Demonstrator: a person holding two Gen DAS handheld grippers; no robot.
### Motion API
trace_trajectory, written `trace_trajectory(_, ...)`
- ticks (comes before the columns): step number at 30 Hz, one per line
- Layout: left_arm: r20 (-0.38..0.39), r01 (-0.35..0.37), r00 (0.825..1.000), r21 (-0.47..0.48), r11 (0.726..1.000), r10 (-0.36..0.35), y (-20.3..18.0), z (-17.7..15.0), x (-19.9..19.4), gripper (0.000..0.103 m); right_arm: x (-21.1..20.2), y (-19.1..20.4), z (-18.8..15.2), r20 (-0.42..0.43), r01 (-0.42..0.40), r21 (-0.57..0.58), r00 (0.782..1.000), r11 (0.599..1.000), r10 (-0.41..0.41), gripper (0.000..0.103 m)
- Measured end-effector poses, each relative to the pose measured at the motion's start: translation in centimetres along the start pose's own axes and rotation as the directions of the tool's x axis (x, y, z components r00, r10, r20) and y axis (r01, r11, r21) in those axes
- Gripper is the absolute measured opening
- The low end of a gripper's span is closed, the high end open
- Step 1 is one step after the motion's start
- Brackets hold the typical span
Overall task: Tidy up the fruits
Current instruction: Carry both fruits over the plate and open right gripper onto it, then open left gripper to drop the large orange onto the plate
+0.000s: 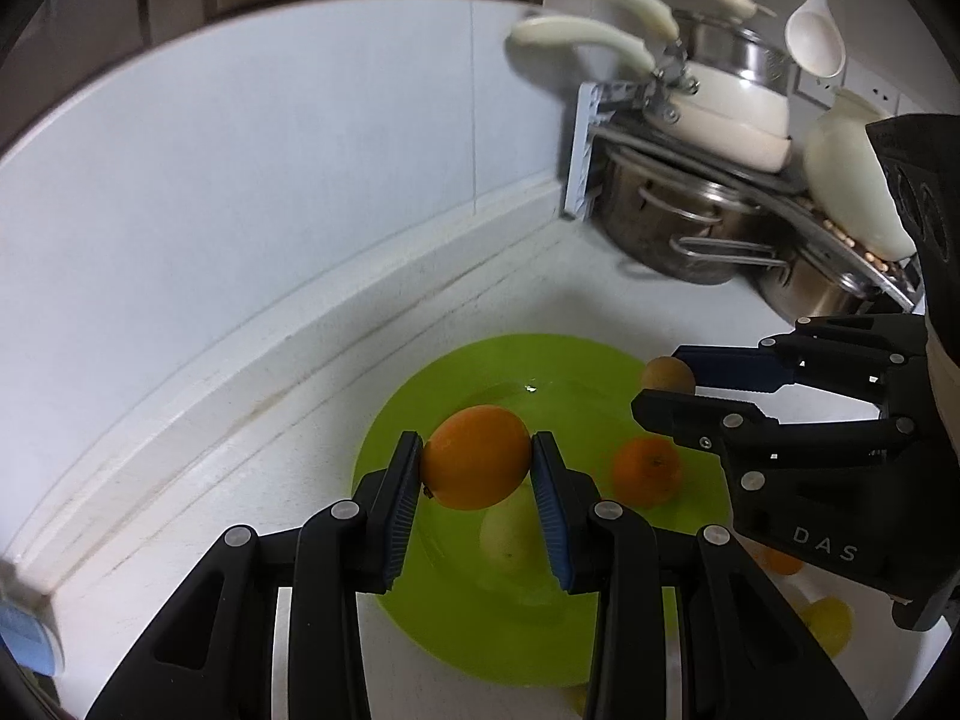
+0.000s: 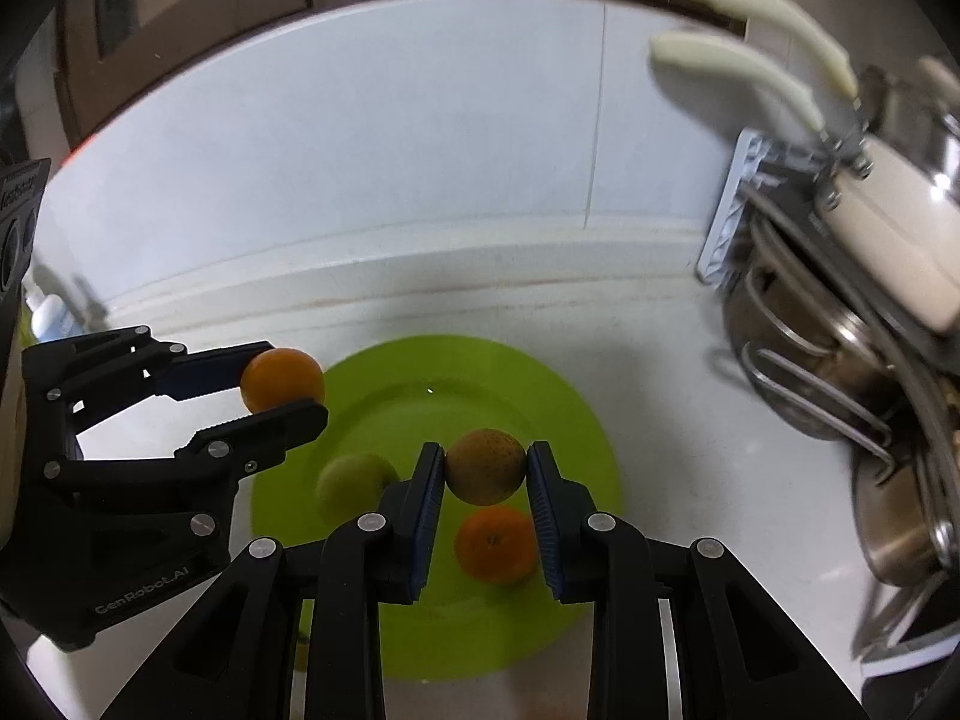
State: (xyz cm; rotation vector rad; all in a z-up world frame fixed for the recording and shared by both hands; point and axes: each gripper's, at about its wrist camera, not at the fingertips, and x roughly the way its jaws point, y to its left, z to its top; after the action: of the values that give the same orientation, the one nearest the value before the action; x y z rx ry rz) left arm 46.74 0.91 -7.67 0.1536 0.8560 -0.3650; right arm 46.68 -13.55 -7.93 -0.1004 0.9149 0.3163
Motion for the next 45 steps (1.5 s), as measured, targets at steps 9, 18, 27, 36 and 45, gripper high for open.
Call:
trace_trajectory(9, -0.04, 0.012, 0.999, -0.002, 1.0, -0.013, 0.8, 0.0, 2.8, 0.037, 2.3, -0.2, 0.5, -0.034, -0.009, -0.014, 0.999, 1.0, 0.008, 0.029)
trace_trajectory(18, -0.021, 0.009, 1.0, -0.029, 1.0, -0.009, 1.3, -0.2, 1.9, 0.046, 2.1, -0.4, 0.2, -0.026, -0.021, 0.006, 0.999, 1.0, 0.021, 0.032)
trace_trajectory(27, 0.077, -0.01, 0.997, -0.017, 1.0, 0.012, 0.3, -0.8, -3.4, 0.052, -2.4, 0.4, -1.1, 0.061, -0.027, 0.018, 0.998, 0.999, 0.026, 0.033)
trace_trajectory(36, 0.17, 0.0, 0.985, -0.01, 1.0, 0.002, -1.6, -2.6, -9.9, 0.062, -8.7, 2.3, -3.6, 0.169, 0.008, -0.009, 0.986, 1.0, -0.007, 0.041)
trace_trajectory(45, 0.245, -0.037, 0.969, -0.016, 0.999, 0.039, -3.7, -4.6, -15.1, 0.077, -13.6, 2.7, -6.2, 0.258, 0.064, 0.021, 0.964, 0.998, -0.067, 0.063)
